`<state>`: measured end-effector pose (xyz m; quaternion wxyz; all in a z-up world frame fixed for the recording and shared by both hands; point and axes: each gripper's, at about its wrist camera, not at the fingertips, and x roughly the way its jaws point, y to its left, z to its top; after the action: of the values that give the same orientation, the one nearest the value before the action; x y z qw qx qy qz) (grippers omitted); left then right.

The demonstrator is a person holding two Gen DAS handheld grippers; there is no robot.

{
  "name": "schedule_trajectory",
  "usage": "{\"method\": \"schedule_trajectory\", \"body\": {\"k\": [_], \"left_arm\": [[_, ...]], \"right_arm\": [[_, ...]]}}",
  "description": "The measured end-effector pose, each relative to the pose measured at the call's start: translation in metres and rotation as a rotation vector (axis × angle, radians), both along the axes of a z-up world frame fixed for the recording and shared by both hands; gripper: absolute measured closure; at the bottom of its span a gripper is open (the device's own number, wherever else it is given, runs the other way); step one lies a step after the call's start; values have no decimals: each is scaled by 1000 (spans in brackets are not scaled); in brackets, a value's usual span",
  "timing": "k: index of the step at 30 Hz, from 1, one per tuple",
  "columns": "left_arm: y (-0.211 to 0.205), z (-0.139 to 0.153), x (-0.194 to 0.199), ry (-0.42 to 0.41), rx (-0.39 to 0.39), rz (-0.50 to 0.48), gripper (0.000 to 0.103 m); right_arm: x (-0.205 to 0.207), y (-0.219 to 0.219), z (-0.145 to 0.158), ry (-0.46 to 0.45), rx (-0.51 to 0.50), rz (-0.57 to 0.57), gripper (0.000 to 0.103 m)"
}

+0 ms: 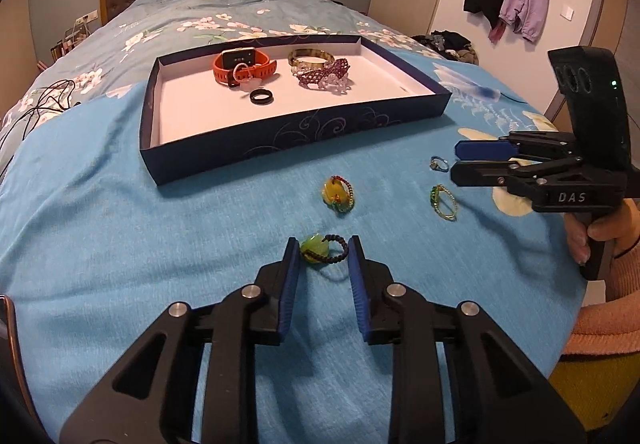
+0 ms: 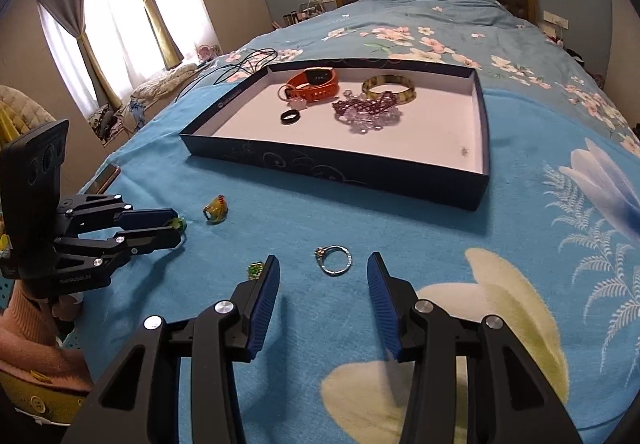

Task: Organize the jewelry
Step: 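Grasp the green stone ring with the left tool while the right tool moves toward the silver ring, then grasp the silver ring with the right tool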

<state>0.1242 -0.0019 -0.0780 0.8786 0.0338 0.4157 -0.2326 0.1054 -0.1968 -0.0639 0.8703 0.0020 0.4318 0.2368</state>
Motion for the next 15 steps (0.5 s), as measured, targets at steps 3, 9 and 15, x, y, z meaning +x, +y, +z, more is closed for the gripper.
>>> {"method": "schedule_trajectory", "body": {"k": [3,9,15], "left_arm": [[0,-1,-2,-3,8,0,78],[-1,0,-2,-9,15,0,72],[-2,-2,0,4,17,6,74]], "right_arm": [[1,0,0,-4,-4,-3,59],[7,1,-3,1,-39,-20,59],[10,15,-5,-16,-122,3,59]]}}
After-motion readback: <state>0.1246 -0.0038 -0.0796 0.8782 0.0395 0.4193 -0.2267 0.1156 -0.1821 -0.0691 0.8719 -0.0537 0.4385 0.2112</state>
